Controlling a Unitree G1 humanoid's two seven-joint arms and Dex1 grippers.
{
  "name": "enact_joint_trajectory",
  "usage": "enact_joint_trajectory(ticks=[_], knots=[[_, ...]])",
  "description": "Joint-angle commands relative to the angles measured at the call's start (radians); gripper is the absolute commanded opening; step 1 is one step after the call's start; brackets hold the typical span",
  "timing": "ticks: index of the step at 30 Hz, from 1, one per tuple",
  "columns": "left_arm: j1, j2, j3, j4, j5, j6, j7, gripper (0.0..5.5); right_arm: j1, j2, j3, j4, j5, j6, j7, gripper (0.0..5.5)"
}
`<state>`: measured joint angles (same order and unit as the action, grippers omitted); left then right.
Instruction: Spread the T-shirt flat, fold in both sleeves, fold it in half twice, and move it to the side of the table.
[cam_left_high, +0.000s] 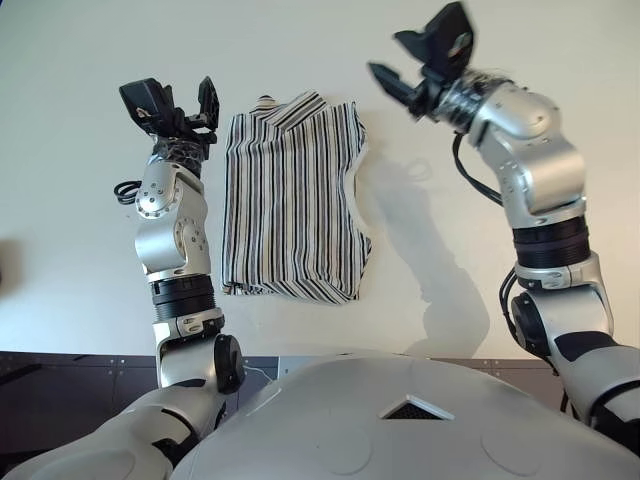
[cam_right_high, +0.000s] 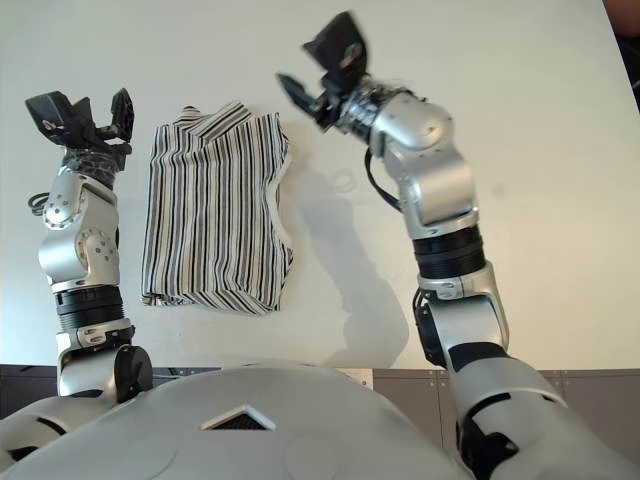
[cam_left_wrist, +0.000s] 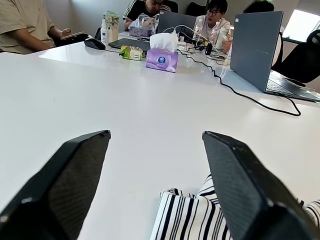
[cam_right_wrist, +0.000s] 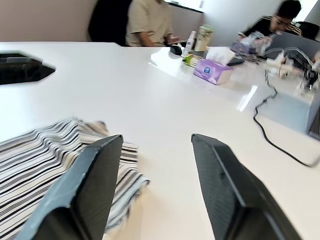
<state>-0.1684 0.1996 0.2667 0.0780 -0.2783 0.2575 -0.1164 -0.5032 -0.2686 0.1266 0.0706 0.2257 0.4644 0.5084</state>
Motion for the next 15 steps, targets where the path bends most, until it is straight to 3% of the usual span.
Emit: enact_joint_trajectory(ticks=[1, 6, 9, 12, 15], knots=[[-0.044, -0.017, -0.007, 0.078, 0.014, -0.041, 0.005, 3.42, 0.011, -0.037, -0.024, 0.195, 0.005, -0.077, 0.104, 2.52], [-0.107, -0.02, -0.019, 0.16, 0.016, -0.086, -0.014, 3.42, -0.018, -0.002, 0.126, 0.434, -0.093, -0.257, 0.29, 2.52], [-0.121, -0.024, -0.022, 0.189, 0.016, -0.108, -0.017, 3.42, -0.02, 0.045, 0.15, 0.457, -0.091, -0.29, 0.346, 2.52], [-0.13, -0.02, -0.023, 0.208, 0.013, -0.118, -0.027, 3.42, -0.009, 0.056, 0.15, 0.493, -0.111, -0.313, 0.345, 2.52], [-0.147, -0.01, -0.019, 0.234, 0.012, -0.121, -0.036, 3.42, -0.05, 0.079, 0.168, 0.706, -0.202, -0.355, 0.247, 2.52]])
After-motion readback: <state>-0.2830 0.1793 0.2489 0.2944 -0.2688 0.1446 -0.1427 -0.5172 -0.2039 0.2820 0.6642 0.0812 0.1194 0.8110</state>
